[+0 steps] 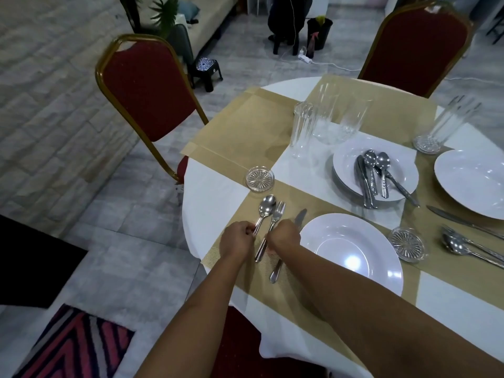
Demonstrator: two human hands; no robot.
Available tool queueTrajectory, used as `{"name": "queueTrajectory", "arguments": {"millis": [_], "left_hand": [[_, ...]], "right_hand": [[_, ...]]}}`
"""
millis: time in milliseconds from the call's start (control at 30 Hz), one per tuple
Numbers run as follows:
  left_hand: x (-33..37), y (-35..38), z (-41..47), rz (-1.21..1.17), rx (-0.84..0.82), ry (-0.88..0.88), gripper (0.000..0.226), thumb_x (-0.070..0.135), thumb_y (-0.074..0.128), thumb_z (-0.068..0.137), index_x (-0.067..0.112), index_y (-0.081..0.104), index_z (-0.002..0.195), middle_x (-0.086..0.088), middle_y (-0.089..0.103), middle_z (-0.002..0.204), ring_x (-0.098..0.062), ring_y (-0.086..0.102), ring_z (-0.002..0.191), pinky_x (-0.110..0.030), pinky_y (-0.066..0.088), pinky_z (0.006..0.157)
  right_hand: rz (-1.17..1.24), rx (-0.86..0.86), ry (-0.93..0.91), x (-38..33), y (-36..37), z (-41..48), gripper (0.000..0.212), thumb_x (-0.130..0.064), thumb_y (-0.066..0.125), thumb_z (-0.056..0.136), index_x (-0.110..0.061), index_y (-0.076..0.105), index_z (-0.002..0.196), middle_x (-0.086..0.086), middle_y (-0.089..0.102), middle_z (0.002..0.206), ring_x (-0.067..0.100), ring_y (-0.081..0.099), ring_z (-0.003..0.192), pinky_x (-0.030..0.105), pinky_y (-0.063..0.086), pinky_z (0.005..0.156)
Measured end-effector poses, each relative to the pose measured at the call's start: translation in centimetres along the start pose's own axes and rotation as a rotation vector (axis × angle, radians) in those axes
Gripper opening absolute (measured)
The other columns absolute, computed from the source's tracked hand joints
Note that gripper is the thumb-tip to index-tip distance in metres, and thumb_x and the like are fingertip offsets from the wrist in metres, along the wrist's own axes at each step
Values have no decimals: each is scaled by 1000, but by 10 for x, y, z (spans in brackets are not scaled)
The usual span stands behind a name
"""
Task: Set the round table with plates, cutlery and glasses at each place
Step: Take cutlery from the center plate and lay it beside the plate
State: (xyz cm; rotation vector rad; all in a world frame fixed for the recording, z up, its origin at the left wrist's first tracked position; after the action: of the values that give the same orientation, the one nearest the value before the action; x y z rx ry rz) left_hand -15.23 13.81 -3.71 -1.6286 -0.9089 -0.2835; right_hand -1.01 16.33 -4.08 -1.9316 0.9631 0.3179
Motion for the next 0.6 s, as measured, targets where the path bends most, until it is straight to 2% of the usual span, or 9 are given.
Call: {"name": "queueTrajectory", "arguments": {"millis": [33,100,200,300,367,467,533,600], "left_hand": [[2,1,1,-11,1,-4,31,12,60,82,27,72,107,5,70,108,-16,63,101,-28,50,82],[5,3,2,-34,-4,-10,33,11,60,81,28,73,106,5,71,107,-16,64,100,-27,50,83],[4,8,3,-85,-13,-22,30,13,63,81,27,74,104,5,72,108,-15,65,101,-28,51,87],[1,8,2,-89,-18,-32,29,14,64,81,27,75,104,5,72,107,-15,66,100,-29,52,87],[0,7,2,-79,-17,-23,29,15,66,80,27,75,105,5,73,106,-15,66,100,-27,52,85],[-2,6,0,-77,-18,-13,28,17,68,81,26,74,107,4,73,107,-14,65,101,-26,51,85],[-3,7,-1,-84,-18,-15,28,17,67,82,25,74,107,3,72,108,-15,65,102,-27,51,86],[-3,7,-2,-88,-14,-17,28,16,66,82,25,74,107,2,72,108,-17,65,102,-29,51,87]], "right_hand": [[37,0,27,4,2,0,3,-7,59,86,-8,62,87,8,73,99,25,70,93,25,52,75],[79,-5,68,10,7,3,13,-10,59,85,-5,67,95,12,74,93,26,72,85,27,55,67],[152,-33,125,14,12,3,12,-6,60,85,-3,68,93,13,73,82,29,73,72,30,58,54],[182,-33,142,14,15,6,9,-2,63,83,-2,70,88,14,74,79,30,73,69,38,62,59],[189,-33,134,13,17,6,7,0,63,83,-1,70,84,15,74,77,30,73,66,39,62,57],[184,-40,120,12,16,5,9,1,62,83,0,71,85,14,73,75,28,73,62,29,57,45],[176,-45,114,12,16,3,10,0,61,83,0,71,86,14,74,76,26,72,61,19,46,34],[187,-45,114,12,16,3,12,-1,60,84,-1,71,89,14,74,80,25,72,62,15,37,29]]}}
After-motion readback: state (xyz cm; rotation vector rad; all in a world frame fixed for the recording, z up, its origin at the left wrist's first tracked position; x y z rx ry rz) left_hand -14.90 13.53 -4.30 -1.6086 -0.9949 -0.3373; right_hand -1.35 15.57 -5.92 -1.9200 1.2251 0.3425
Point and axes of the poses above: each hand's wrist, its own z-axis towards the middle knuckle, its own y-axis out of the palm, x = y × z, the point moved 7 cm from there along z, towards the middle knuckle
